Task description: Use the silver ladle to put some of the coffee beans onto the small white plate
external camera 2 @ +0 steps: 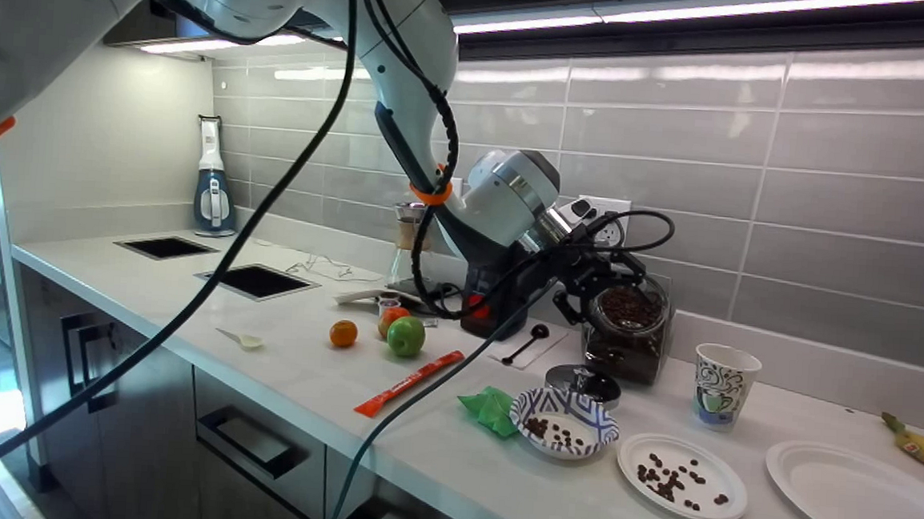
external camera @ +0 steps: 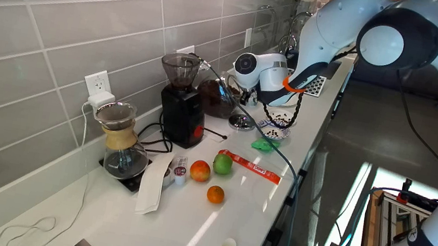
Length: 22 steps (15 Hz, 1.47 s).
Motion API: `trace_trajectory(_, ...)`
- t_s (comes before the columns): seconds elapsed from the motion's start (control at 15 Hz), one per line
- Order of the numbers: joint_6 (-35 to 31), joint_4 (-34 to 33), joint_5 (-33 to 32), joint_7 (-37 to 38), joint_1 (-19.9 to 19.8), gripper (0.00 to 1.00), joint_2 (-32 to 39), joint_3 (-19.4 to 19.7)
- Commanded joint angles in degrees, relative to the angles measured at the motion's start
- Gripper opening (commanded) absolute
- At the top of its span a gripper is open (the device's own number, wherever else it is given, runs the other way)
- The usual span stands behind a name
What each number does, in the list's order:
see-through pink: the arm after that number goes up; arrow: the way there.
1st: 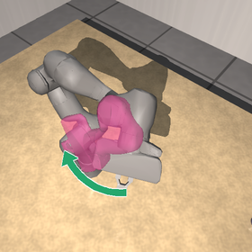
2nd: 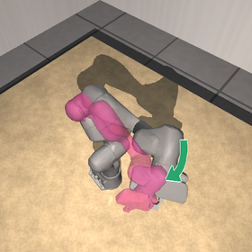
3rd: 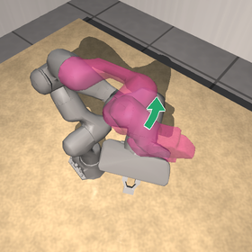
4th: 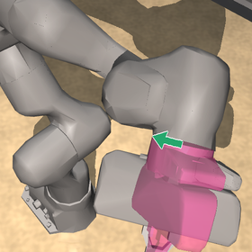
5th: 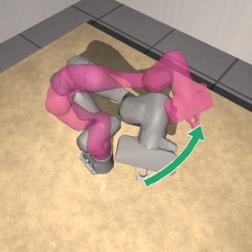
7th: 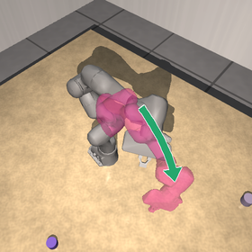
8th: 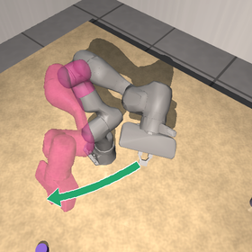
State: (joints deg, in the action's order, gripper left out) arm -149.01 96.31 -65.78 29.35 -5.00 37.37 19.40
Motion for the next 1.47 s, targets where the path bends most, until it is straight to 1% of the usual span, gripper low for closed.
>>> trace_trajectory(0.0, 2.4, -3.5, -3.2, 1.6, 0.7, 1.00, 3.3, -0.3)
trace_trajectory(0.53, 9.4, -8.2, -5.9, 2.8, 1.3, 0.99, 7.1, -1.1)
trace_trajectory(0.67, 11.2, -9.4, -6.1, 3.0, 1.4, 0.91, 8.1, -1.6)
trace_trajectory(0.73, 12.0, -9.9, -6.2, 3.2, 1.5, 0.74, 8.5, -1.9)
trace_trajectory(0.87, 13.2, -10.8, -6.5, 3.4, 1.5, 0.65, 9.2, -2.3)
trace_trajectory(1.0, 14.4, -11.5, -6.9, 3.5, 1.6, 0.49, 9.7, -2.6)
trace_trajectory(1.07, 14.8, -11.8, -7.0, 3.6, 1.6, 0.46, 9.9, -2.7)
trace_trajectory(1.13, 15.4, -12.0, -7.1, 3.6, 1.6, 0.49, 10.1, -2.9)
trace_trajectory(1.2, 15.9, -12.2, -7.2, 3.6, 1.6, 0.47, 10.3, -3.0)
trace_trajectory(1.27, 16.3, -12.5, -7.4, 3.6, 1.6, 0.48, 10.6, -3.1)
trace_trajectory(1.4, 16.9, -12.8, -7.7, 3.5, 1.5, 0.41, 11.0, -3.3)
